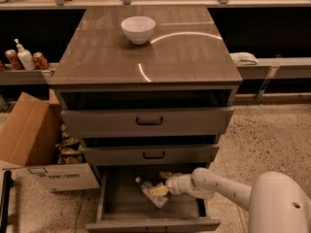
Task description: Place blue plastic bottle into bottom drawer
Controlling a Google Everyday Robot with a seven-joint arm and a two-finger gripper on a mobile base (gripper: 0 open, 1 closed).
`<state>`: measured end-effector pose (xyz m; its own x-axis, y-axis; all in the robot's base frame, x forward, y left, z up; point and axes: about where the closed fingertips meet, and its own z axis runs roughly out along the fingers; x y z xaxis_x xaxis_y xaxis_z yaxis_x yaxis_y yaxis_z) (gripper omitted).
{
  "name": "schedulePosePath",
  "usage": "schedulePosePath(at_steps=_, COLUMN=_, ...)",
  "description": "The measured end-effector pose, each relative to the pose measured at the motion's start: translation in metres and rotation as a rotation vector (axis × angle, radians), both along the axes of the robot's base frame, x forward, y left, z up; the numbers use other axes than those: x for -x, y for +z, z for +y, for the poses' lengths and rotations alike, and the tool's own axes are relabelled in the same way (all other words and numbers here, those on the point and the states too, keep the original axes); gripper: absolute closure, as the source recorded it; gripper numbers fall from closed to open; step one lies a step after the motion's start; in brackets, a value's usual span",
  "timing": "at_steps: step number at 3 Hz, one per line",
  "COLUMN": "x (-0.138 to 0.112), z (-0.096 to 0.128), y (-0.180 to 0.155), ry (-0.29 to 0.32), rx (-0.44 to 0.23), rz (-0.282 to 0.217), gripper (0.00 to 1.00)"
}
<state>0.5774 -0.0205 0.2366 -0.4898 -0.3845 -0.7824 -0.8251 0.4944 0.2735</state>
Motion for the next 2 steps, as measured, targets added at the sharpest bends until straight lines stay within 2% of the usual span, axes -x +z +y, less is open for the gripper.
schedulePosePath(at_steps=1, x=-0.0017, z=0.0024, y=-0.0121, ry=0.003, rx=0.004, rz=0.028, gripper=0.00)
schedulePosePath(at_steps=2, x=-0.0021, z=0.0026, y=-0.0126, ry=0.003, rx=0.005, rz=0.028, gripper=0.00)
